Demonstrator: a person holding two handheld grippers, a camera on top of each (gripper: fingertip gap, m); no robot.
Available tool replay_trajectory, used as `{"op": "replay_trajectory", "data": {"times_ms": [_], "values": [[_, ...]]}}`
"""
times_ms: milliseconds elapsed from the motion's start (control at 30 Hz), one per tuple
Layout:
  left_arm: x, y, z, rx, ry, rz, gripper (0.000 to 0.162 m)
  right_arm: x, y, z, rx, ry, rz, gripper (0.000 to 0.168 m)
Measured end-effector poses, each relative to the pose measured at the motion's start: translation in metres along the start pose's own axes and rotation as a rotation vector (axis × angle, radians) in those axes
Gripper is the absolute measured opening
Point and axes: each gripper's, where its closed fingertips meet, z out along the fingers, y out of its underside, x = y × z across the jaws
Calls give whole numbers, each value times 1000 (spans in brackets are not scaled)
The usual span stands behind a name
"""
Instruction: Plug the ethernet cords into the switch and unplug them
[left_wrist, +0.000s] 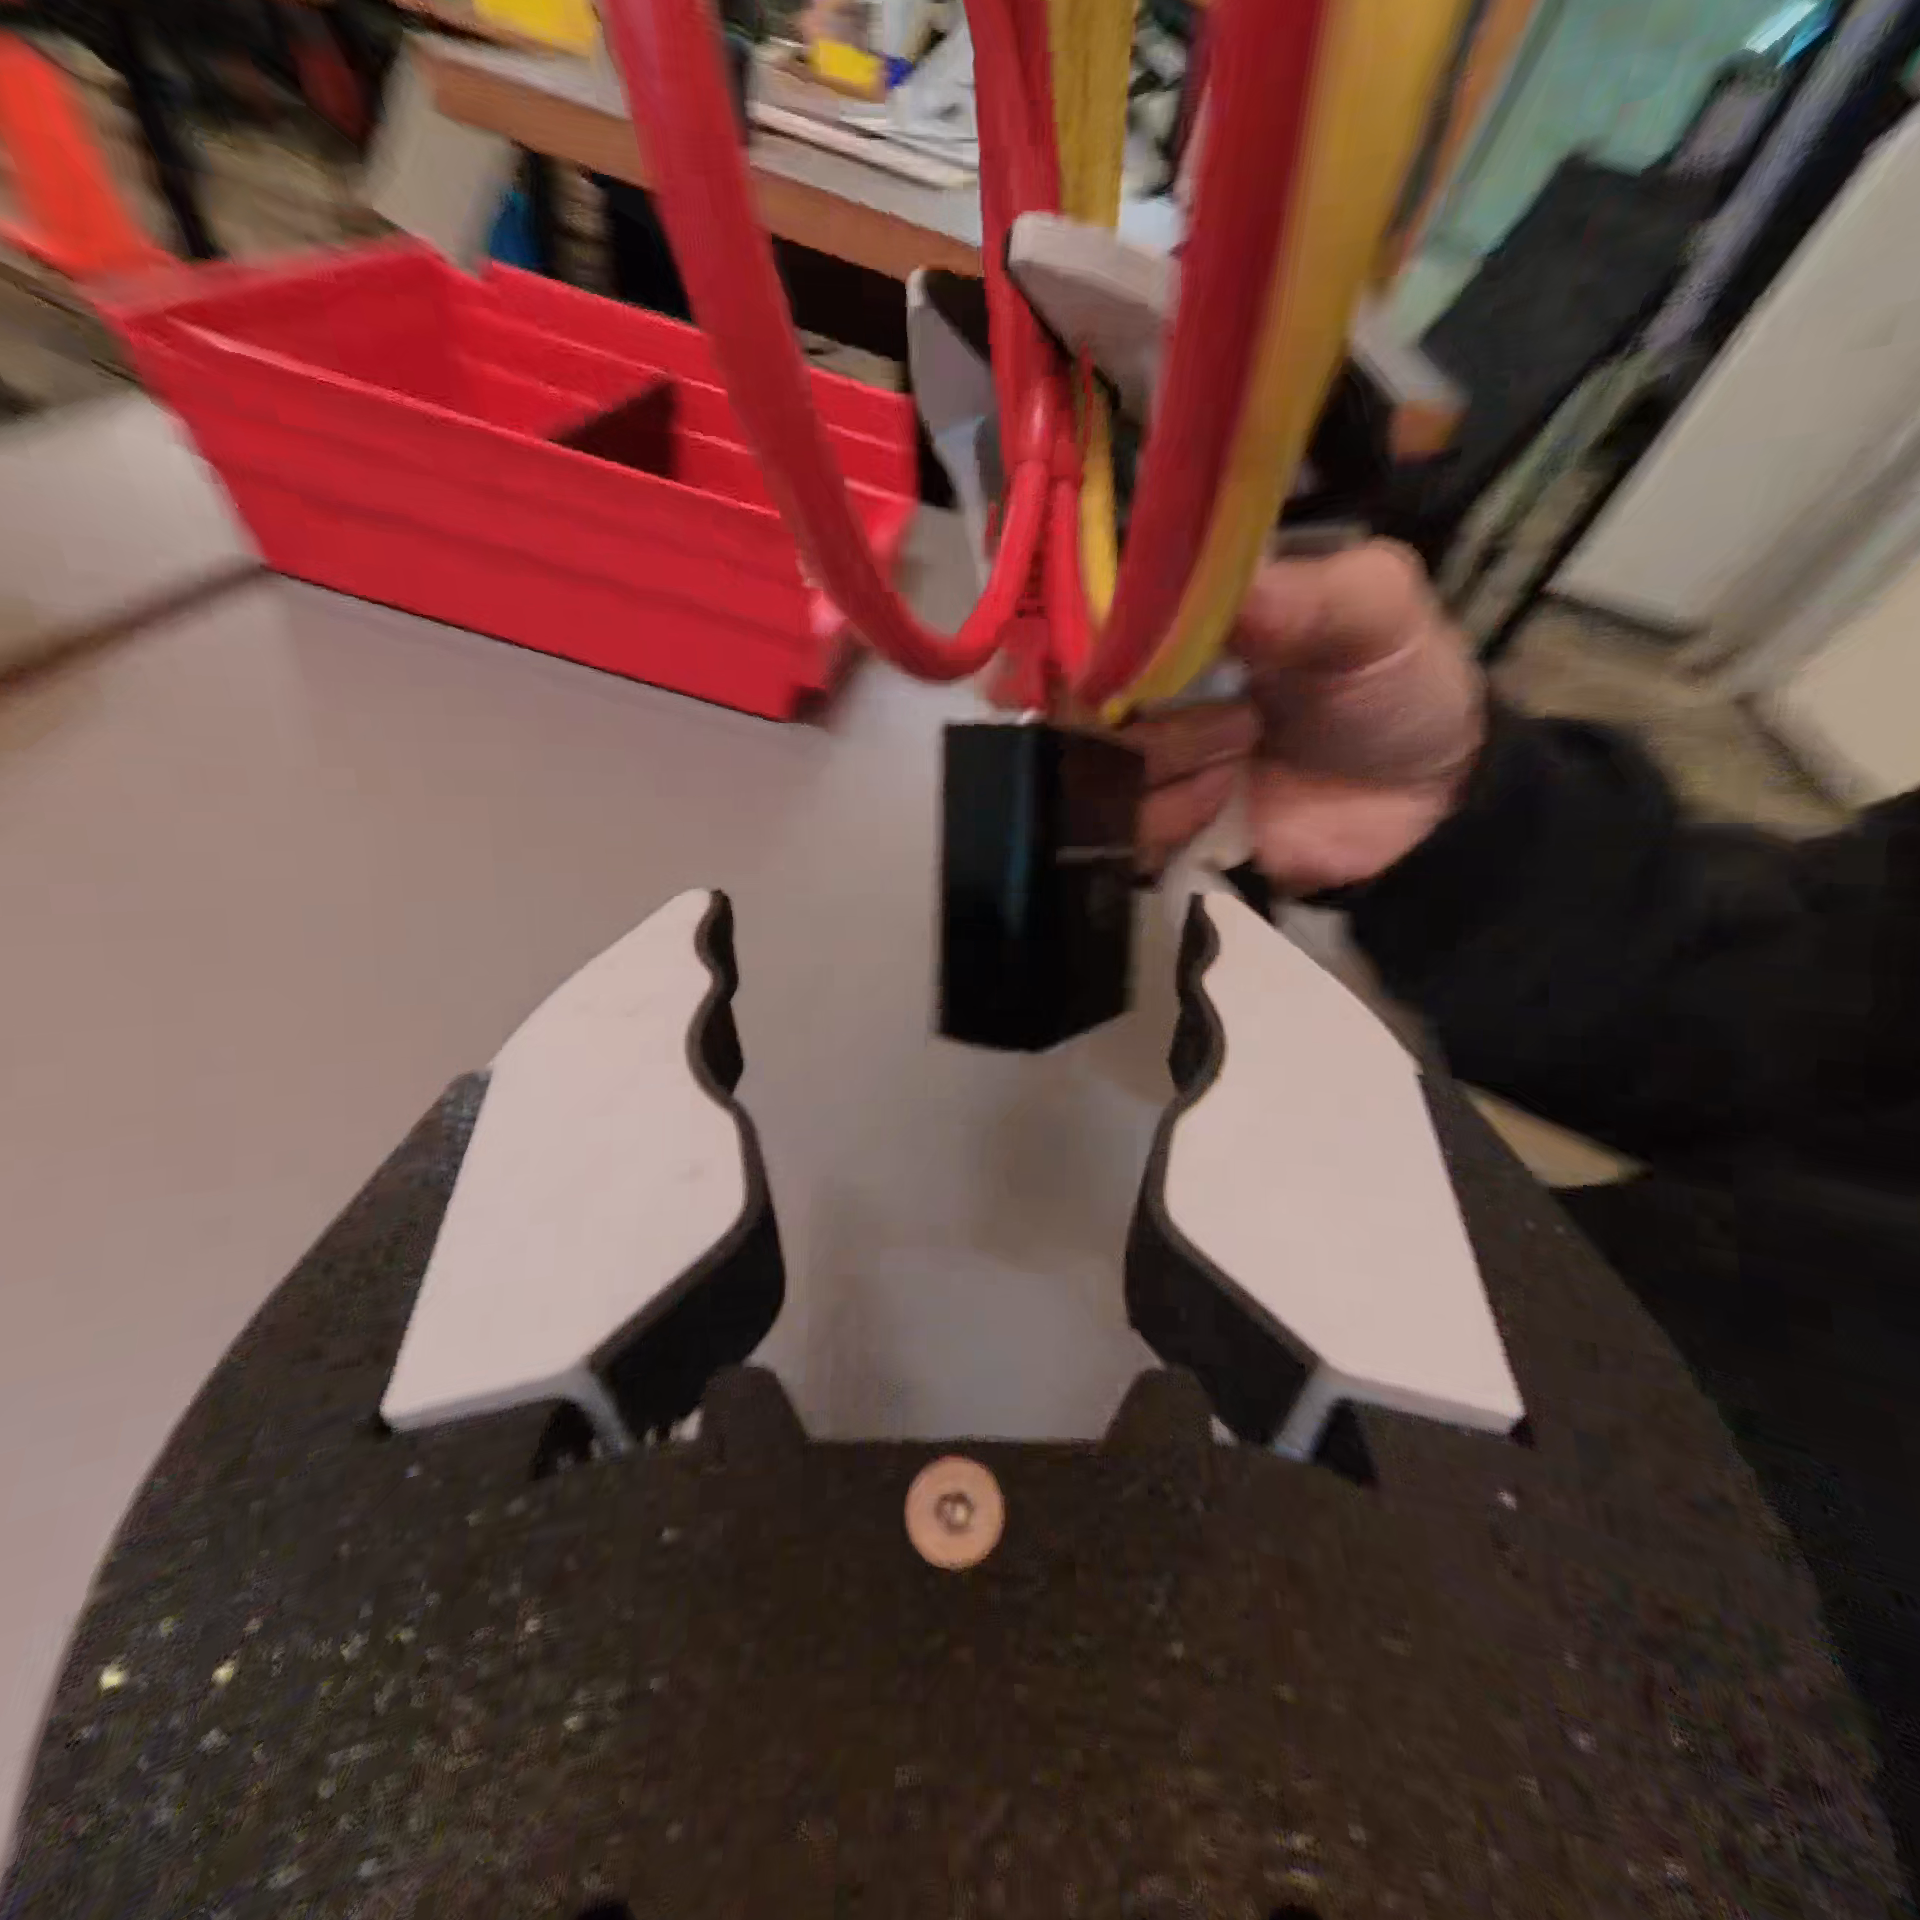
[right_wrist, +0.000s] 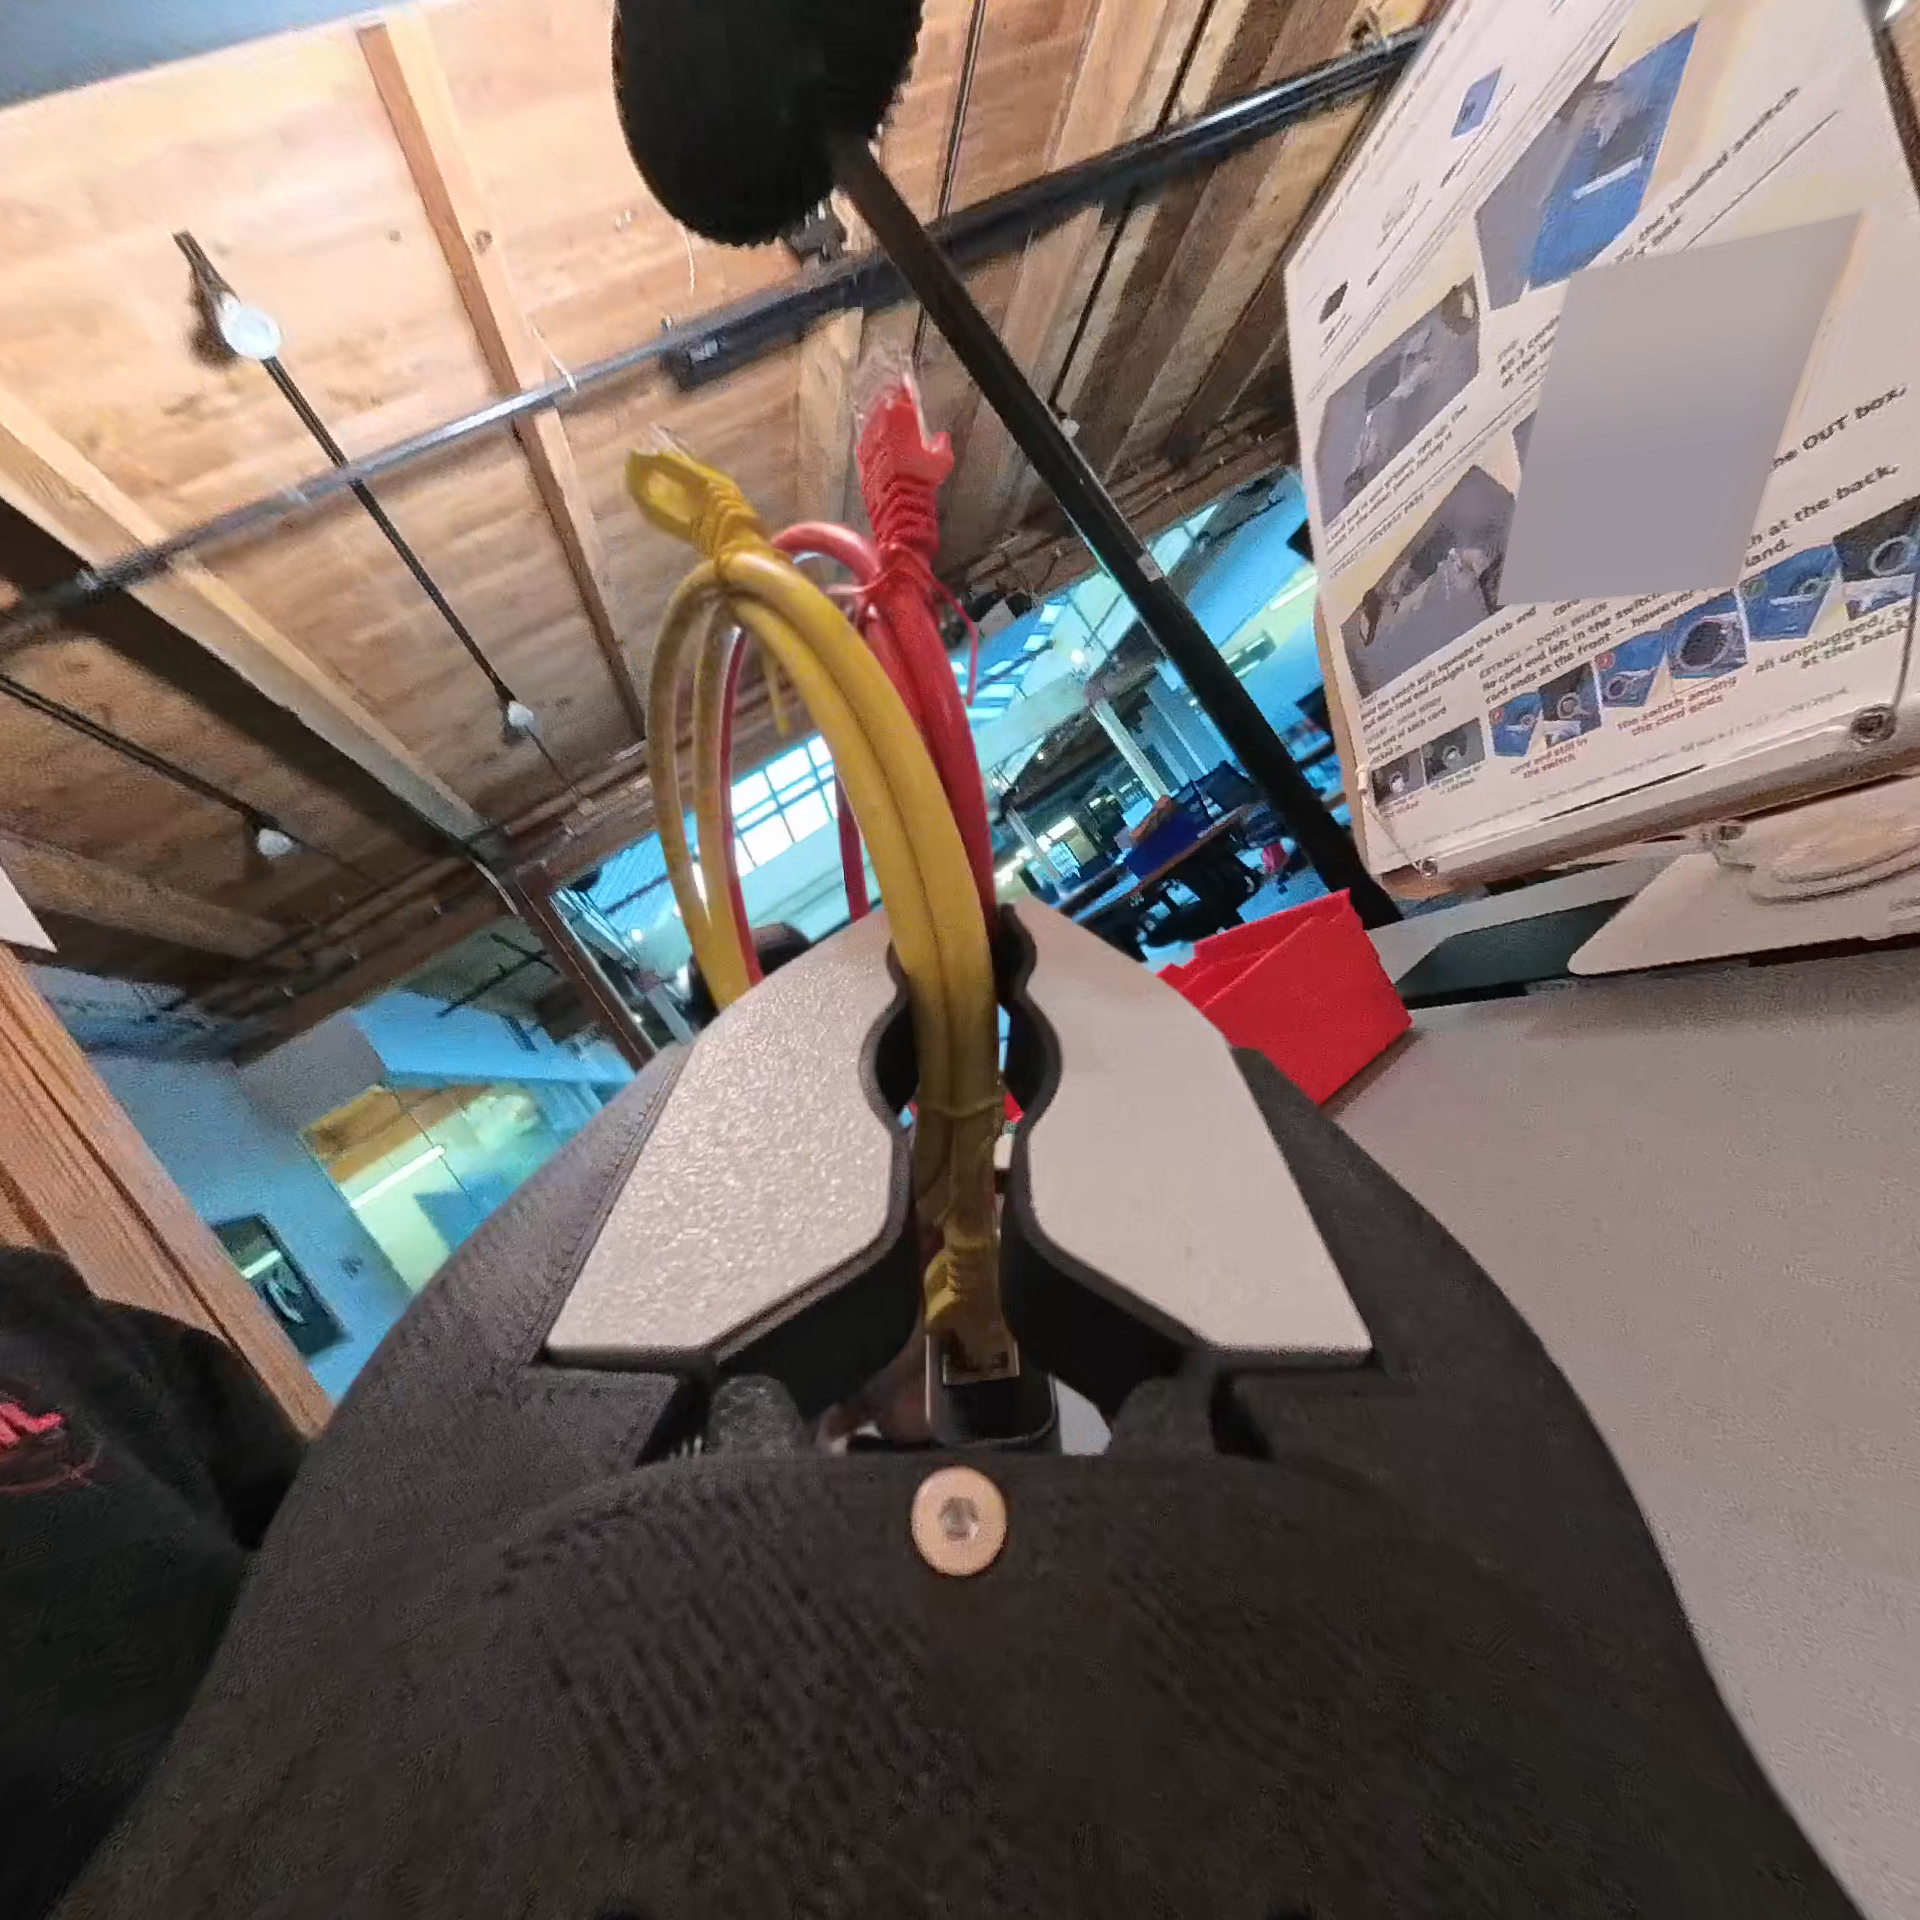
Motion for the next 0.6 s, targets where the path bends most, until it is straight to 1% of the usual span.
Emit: {"op": "replay_trajectory", "data": {"times_ms": [100,167,267,333,400,467,600], "values": [[-23,3,-3,-28,-277,288,97,5,-8,0,56,10,81,13],[-31,2,-2,-26,-412,383,96,13,-9,0,57,57,63,13],[-34,18,2,-115,-473,416,97,17,-18,1,105,79,90,13],[-38,28,6,-161,-520,463,105,16,-22,3,131,72,124,13],[-45,34,11,-185,-583,531,105,16,-23,7,149,72,150,13],[-44,32,17,-176,-639,619,105,17,-20,11,155,75,185,13],[-32,19,28,-116,-703,809,105,21,-16,13,180,90,262,13]]}}
